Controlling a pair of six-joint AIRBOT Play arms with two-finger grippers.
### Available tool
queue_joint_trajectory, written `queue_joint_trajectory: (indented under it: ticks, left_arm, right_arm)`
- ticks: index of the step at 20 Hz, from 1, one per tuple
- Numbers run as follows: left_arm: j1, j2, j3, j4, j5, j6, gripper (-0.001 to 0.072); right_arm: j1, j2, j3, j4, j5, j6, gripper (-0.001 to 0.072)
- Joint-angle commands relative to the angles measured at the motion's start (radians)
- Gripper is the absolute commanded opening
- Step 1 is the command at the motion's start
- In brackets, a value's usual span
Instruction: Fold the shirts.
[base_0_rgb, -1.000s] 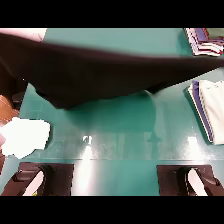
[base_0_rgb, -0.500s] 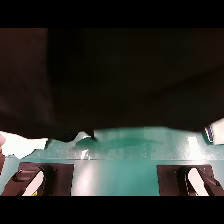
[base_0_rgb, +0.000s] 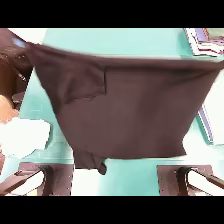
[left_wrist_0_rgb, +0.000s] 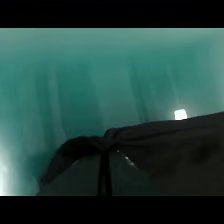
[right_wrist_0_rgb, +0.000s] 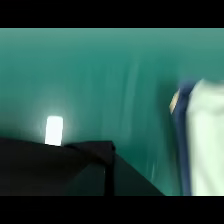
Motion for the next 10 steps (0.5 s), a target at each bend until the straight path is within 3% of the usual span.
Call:
queue_joint_trajectory:
  ticks: [1,7,10]
  left_arm:
    - [-0.025,-0.226,-0.089,-0.003,-0.006,0.039,0.0022]
    - [-0.06,-0.507,-0.013,0.003,0.336,0.076,0.0022]
    - [-0.06,-0.541,0.056,0.026,0.407,0.079,0.0023]
  right_arm:
    - [0.089,-0.22,-0.089,-0.088,0.002,0.006,0.0015]
    - [0.093,-0.498,0.078,-0.085,-0.19,0.033,0.0015]
    - [0.094,-0.551,0.203,-0.085,-0.228,0.032,0.0015]
